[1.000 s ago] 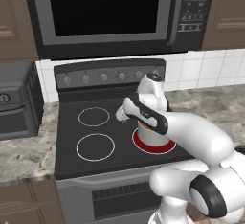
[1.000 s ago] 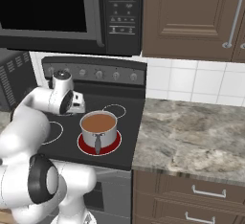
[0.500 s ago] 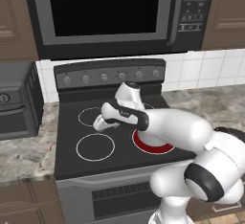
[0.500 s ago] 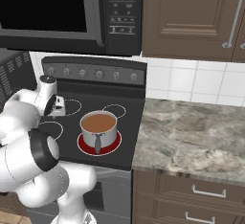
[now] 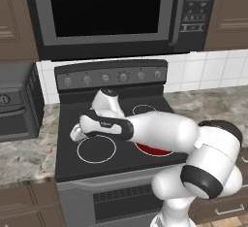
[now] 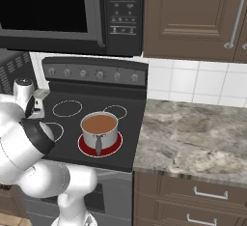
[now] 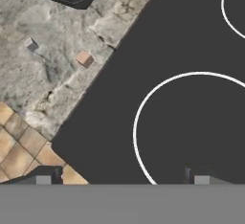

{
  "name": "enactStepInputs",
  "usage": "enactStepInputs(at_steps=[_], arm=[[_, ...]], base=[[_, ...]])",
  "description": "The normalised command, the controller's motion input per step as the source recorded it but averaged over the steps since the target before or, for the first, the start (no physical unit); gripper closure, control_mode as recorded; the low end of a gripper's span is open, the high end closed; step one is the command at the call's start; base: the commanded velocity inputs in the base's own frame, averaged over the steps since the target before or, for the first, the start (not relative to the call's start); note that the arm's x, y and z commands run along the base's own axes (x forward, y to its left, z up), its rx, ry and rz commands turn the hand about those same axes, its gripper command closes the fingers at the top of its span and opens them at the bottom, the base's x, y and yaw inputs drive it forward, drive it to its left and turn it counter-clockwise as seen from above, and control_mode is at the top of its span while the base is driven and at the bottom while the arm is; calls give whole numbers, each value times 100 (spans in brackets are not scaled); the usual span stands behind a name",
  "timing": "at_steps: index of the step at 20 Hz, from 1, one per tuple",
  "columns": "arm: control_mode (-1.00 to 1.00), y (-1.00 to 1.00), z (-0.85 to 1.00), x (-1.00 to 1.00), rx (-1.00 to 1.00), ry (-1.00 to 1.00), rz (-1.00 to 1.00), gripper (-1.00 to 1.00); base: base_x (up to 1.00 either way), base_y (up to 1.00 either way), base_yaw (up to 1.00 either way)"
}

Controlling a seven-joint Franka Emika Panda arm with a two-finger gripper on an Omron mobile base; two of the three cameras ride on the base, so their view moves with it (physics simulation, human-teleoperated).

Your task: Pick up the sugar cube(s) and place them in the saucepan with hot chocolate.

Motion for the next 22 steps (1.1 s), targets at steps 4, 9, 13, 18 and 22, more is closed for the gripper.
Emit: enactStepInputs(at_steps=[4,9,13,18,22], arm=[[-100,75,0,-2,-2,0,0,-100],[-100,59,0,-1,-6,-2,0,-100],[-100,31,0,0,-9,0,0,-100],[-100,25,0,0,-5,0,1,-100],[-100,9,-8,7,0,0,7,-100]], base=[[0,0,0],[0,0,0],[0,0,0],[0,0,0],[0,0,0]])
